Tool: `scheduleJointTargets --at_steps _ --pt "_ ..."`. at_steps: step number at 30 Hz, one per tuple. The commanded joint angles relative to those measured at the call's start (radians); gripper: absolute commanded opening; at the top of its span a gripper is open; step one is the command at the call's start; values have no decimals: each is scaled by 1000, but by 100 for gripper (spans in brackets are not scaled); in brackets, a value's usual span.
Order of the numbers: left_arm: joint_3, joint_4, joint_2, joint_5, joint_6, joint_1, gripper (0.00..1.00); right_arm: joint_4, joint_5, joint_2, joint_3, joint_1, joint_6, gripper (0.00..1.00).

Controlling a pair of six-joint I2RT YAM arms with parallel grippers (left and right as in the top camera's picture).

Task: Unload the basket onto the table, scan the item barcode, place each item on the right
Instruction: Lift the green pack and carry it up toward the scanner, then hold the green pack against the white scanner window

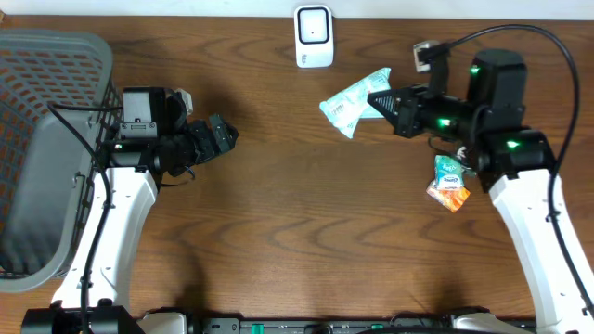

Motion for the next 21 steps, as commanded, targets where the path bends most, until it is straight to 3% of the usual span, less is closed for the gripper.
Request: scheduleJointTargets --at_steps 1,9,14,21 --pt "-3 0 1 -6 13 4 99 -14 303 58 79 93 0 1" --pt "-3 0 1 -6 13 4 99 -48 819 340 414 226 -174 1" --pt "-3 0 1 -6 13 4 99 184 1028 486 464 270 -425 1" --pt "-3 0 1 -6 14 4 99 583 1061 680 464 277 -838 1"
